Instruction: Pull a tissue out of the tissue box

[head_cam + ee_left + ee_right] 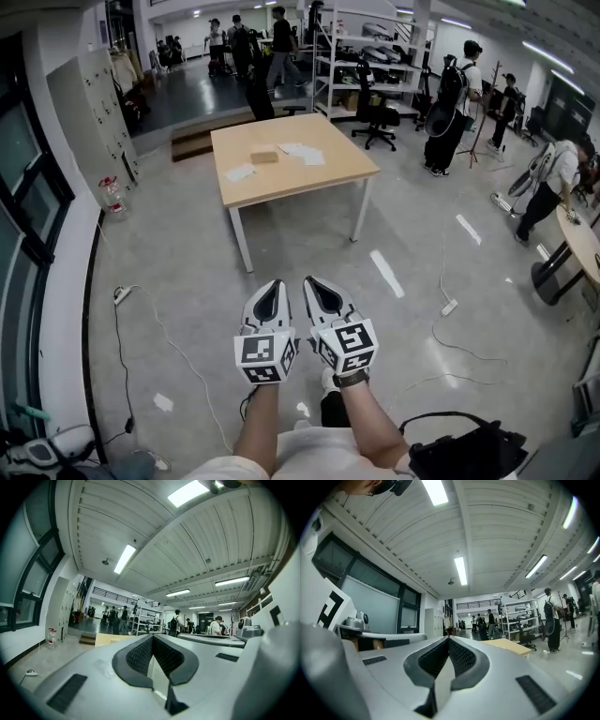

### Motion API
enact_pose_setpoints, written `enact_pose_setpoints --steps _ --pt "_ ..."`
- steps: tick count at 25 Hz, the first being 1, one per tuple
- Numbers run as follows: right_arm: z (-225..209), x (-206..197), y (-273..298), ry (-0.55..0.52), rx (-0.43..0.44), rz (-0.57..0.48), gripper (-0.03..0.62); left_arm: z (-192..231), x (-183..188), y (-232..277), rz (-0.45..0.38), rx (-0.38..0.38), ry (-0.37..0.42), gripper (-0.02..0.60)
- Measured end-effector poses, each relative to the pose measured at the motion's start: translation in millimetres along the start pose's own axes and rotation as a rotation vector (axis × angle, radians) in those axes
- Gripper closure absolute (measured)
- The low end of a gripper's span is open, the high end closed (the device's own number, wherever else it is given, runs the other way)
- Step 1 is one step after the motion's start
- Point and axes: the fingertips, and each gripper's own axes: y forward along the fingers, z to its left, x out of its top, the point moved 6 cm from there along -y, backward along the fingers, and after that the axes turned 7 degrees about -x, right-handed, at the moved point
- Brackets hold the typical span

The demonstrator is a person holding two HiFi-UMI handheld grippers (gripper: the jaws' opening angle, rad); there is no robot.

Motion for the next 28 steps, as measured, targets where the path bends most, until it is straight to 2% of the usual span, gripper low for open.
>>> enact_pose_setpoints --steps 6,13,21,28 --pt "-29 -6 64 0.012 0.077 0.012 0.592 26 5 61 -0.024 0.028 -0.004 0.581" --pt "-86 36 153 0.001 0.141 -0.080 0.592 49 39 153 -0.086 0.039 0.037 0.581" --pt "-148 30 216 0.027 0.187 -0.083 0.592 65 30 237 -0.077 0.086 0.050 0.581" --pt "-191 9 244 0.074 0.191 -0.050 0.592 75 8 275 -0.034 0.136 0.033 0.581"
